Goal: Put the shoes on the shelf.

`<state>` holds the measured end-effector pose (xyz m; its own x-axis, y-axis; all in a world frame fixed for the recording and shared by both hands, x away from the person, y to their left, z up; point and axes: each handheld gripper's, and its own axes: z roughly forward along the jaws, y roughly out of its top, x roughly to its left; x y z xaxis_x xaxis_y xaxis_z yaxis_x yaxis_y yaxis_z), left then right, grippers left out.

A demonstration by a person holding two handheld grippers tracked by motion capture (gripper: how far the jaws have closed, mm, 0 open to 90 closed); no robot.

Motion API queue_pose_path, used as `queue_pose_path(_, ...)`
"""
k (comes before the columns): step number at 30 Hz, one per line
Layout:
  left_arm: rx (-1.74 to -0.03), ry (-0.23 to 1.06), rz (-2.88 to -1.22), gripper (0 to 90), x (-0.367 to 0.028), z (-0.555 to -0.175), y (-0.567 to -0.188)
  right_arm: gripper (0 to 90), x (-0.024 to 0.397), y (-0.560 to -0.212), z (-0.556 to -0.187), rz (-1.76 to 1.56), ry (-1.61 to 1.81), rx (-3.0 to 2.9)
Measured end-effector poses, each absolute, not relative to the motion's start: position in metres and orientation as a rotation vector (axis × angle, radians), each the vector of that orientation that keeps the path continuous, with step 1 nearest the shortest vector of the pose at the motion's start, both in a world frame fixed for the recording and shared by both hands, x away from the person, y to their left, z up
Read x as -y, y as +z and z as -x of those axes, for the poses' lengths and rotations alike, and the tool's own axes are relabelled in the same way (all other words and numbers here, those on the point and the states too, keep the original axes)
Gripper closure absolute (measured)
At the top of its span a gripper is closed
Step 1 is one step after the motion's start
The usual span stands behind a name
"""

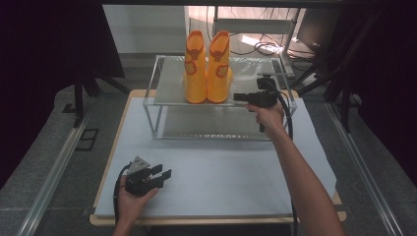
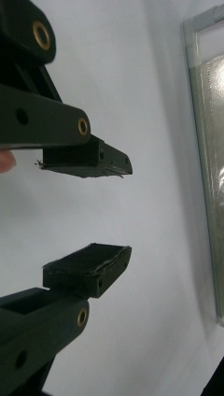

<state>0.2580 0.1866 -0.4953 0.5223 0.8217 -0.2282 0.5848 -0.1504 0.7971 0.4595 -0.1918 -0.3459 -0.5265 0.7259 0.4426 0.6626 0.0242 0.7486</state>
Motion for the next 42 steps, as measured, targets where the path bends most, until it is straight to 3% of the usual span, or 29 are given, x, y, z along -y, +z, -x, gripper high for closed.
queue_pose_path(17, -1.156, 0.323, -1.849, 54.0, -0.181, -0.258, -0.494, 75.0, 0.259, -0.353, -0.376, -1.304, 1.791, -2.109)
queue_pose_path(27, -1.163, 0.326, -1.849, 53.7, -0.181, -0.259, -0.496, 67.2, 0.292, -0.399, -0.331, -1.277, 1.781, -2.076)
queue_pose_path(34, -1.158, 0.328, -1.852, 53.4, -0.179, -0.260, -0.496, 64.3, 0.306, -0.431, -0.320, -1.331, 1.778, -2.069)
queue_pose_path(42, -1.159, 0.329, -1.848, 53.1, -0.179, -0.260, -0.495, 59.9, 0.304, -0.426, -0.318, -1.285, 1.789, -2.066)
